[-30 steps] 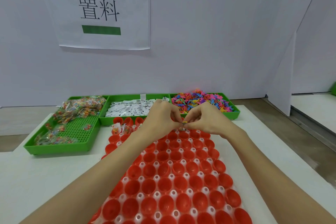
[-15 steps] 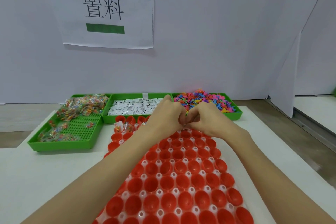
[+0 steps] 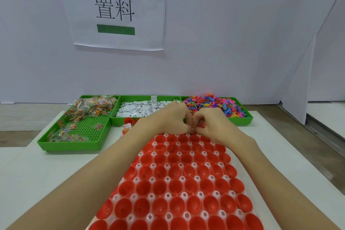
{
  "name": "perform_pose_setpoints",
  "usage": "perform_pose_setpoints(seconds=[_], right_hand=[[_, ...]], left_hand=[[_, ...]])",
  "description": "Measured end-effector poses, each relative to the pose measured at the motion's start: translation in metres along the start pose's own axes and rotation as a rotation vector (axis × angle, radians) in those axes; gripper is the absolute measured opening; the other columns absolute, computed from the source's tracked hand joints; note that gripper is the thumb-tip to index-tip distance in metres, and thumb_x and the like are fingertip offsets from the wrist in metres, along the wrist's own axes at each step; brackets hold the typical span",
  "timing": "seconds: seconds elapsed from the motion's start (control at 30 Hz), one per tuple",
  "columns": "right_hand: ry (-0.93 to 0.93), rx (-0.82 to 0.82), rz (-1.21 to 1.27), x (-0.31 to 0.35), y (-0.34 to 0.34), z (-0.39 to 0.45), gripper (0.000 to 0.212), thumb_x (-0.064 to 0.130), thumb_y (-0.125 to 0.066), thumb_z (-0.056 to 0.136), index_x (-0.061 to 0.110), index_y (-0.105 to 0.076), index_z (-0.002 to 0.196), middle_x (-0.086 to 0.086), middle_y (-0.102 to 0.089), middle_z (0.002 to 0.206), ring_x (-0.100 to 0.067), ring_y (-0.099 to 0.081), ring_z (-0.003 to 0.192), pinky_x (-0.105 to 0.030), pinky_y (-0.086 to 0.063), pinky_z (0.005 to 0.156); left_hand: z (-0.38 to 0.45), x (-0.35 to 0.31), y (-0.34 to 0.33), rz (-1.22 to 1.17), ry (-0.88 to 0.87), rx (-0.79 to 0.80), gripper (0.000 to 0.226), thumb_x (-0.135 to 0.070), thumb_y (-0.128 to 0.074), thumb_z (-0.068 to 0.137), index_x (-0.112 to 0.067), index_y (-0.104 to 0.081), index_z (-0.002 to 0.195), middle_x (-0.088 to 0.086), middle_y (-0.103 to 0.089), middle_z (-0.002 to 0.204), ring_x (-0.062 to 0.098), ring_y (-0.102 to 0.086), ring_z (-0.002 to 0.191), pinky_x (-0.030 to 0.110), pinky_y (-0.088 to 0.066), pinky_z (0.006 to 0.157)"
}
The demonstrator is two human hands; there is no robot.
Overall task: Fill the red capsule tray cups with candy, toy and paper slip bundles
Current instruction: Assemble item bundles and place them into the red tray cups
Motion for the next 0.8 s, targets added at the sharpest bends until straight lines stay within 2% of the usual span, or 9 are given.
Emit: perform_pose_setpoints(seconds=[0.07, 0.13, 0.23, 0.33, 0.5, 0.6, 0.67, 0.73, 0.8], right_hand=[[0.006, 0.003, -0.002, 0.000, 0.001, 0.000, 0.009, 0.016, -0.082, 0.082, 0.014, -0.078, 0.089, 0.004, -0.072, 0.086, -0.011, -0.065, 0.080, -0.027, -0.054, 0.078], [0.001, 0.013, -0.012, -0.001, 0.001, 0.001, 0.010, 0.015, -0.082, 0.083, 0.012, -0.077, 0.091, 0.002, -0.073, 0.088, -0.013, -0.065, 0.081, -0.025, -0.053, 0.078], [-0.004, 0.026, -0.006, -0.004, 0.002, 0.002, 0.007, 0.014, -0.080, 0.084, 0.012, -0.076, 0.090, 0.004, -0.073, 0.086, -0.009, -0.064, 0.079, -0.010, -0.046, 0.069], [-0.020, 0.013, 0.008, -0.007, 0.005, 0.001, 0.006, 0.010, -0.078, 0.084, 0.015, -0.075, 0.086, 0.009, -0.069, 0.082, -0.002, -0.062, 0.073, -0.003, -0.043, 0.065], [-0.022, 0.013, 0.018, -0.005, 0.003, 0.002, 0.005, 0.017, -0.079, 0.086, 0.018, -0.077, 0.090, 0.011, -0.069, 0.081, 0.005, -0.060, 0.071, -0.005, -0.044, 0.062], [-0.050, 0.049, 0.015, -0.006, -0.003, 0.002, 0.008, 0.025, -0.080, 0.086, 0.020, -0.078, 0.092, 0.009, -0.070, 0.084, 0.000, -0.061, 0.074, -0.007, -0.040, 0.060], [-0.073, 0.051, 0.003, -0.007, -0.005, 0.003, 0.008, 0.021, -0.078, 0.085, 0.020, -0.078, 0.093, 0.006, -0.070, 0.085, -0.005, -0.062, 0.077, -0.009, -0.041, 0.063], [-0.084, 0.037, -0.011, -0.005, -0.006, 0.004, 0.010, 0.016, -0.076, 0.083, 0.018, -0.079, 0.093, 0.004, -0.072, 0.086, -0.009, -0.064, 0.080, -0.017, -0.049, 0.071], [-0.096, 0.027, -0.019, -0.003, -0.006, 0.003, 0.011, 0.013, -0.076, 0.083, 0.018, -0.080, 0.092, 0.002, -0.074, 0.088, -0.012, -0.066, 0.083, -0.026, -0.054, 0.079]], left_hand=[[-0.001, -0.001, 0.002, -0.012, 0.020, -0.061, 0.027, -0.006, -0.057, 0.084, -0.016, -0.080, 0.092, 0.004, -0.076, 0.090, 0.017, -0.061, 0.080, 0.028, -0.048, 0.083], [0.000, -0.002, -0.001, 0.033, 0.027, -0.069, 0.030, -0.001, -0.051, 0.085, -0.013, -0.074, 0.098, 0.007, -0.074, 0.094, 0.023, -0.062, 0.088, 0.035, -0.051, 0.083], [0.001, 0.001, -0.009, 0.059, 0.046, 0.007, 0.030, 0.001, -0.044, 0.088, -0.009, -0.060, 0.111, 0.013, -0.069, 0.103, 0.031, -0.062, 0.097, 0.046, -0.052, 0.083], [0.001, 0.007, -0.012, 0.018, 0.069, 0.067, 0.040, 0.004, -0.039, 0.090, -0.012, -0.045, 0.126, 0.017, -0.070, 0.114, 0.035, -0.063, 0.102, 0.052, -0.052, 0.086], [0.001, 0.015, -0.011, -0.030, 0.102, 0.080, 0.047, 0.005, -0.039, 0.091, -0.012, -0.041, 0.134, 0.009, -0.073, 0.121, 0.029, -0.064, 0.105, 0.040, -0.051, 0.089], [0.002, 0.017, -0.010, -0.051, 0.094, 0.059, 0.044, 0.005, -0.037, 0.093, -0.013, -0.044, 0.132, 0.003, -0.075, 0.120, 0.018, -0.060, 0.091, 0.030, -0.045, 0.080], [0.002, 0.017, -0.010, -0.053, 0.089, 0.060, 0.044, 0.004, -0.037, 0.093, -0.014, -0.044, 0.132, 0.002, -0.074, 0.121, 0.015, -0.058, 0.086, 0.027, -0.042, 0.076], [0.001, 0.016, -0.011, -0.053, 0.085, 0.065, 0.044, 0.003, -0.037, 0.093, -0.014, -0.045, 0.133, 0.003, -0.074, 0.122, 0.013, -0.059, 0.083, 0.026, -0.042, 0.072], [0.001, 0.015, -0.012, -0.052, 0.075, 0.066, 0.043, 0.002, -0.040, 0.092, -0.013, -0.045, 0.133, 0.005, -0.074, 0.121, 0.019, -0.062, 0.091, 0.029, -0.045, 0.074]])
Point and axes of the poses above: each hand's wrist, its own z-axis towards the middle knuckle, its own y-axis out of the back of the hand, x = y × z, the point moved 3 cm from there along z, towards the middle knuckle
